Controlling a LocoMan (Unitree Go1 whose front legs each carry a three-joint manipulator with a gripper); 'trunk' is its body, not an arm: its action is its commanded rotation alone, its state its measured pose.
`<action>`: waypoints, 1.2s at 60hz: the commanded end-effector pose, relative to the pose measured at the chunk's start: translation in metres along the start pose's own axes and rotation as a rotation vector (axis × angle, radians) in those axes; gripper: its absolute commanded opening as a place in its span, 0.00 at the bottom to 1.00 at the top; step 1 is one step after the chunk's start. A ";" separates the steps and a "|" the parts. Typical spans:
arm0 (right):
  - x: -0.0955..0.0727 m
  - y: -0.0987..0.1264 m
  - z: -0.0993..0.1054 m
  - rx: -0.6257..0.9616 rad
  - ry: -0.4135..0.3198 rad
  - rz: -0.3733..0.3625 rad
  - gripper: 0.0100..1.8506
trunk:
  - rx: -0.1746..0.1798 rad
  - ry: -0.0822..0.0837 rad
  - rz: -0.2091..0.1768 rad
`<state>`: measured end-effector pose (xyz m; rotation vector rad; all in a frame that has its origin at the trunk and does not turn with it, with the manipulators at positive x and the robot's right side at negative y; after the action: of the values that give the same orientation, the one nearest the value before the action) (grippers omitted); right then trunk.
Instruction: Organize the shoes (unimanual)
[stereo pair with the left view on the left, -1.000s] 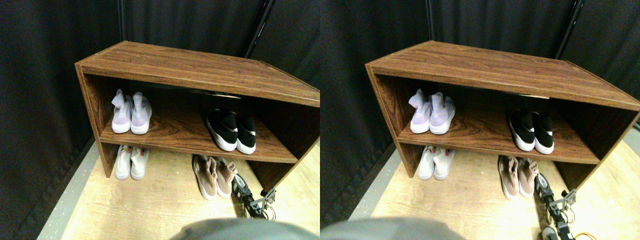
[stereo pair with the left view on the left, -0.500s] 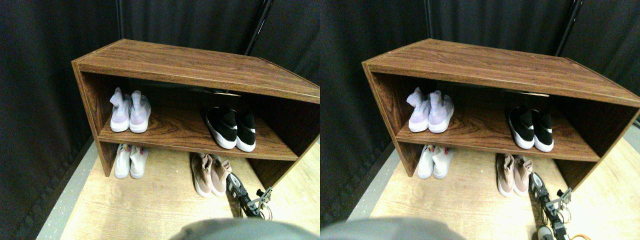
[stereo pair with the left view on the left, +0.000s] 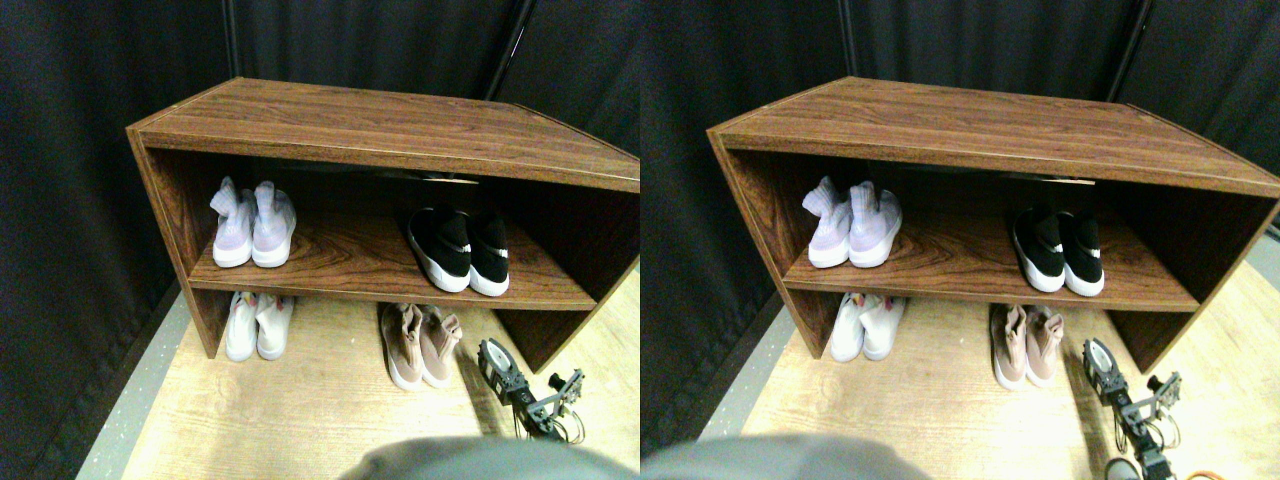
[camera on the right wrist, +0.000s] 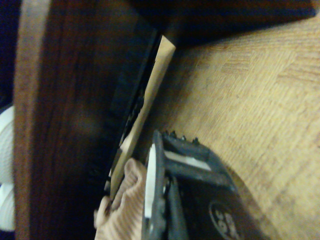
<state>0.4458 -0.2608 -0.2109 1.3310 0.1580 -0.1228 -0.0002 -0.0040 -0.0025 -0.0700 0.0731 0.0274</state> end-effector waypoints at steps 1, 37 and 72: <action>-0.010 0.019 -0.002 -0.009 0.002 0.082 0.03 | -0.014 -0.010 -0.003; -0.098 0.083 -0.008 -0.082 0.079 0.366 0.03 | -0.011 -0.124 -0.038; -0.110 0.111 -0.021 -0.093 0.099 0.460 0.03 | -0.007 -0.114 -0.056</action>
<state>0.3576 -0.2191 -0.0981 1.2502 -0.0280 0.3078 0.0006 -0.0022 -0.0034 -0.0689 -0.0489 -0.0214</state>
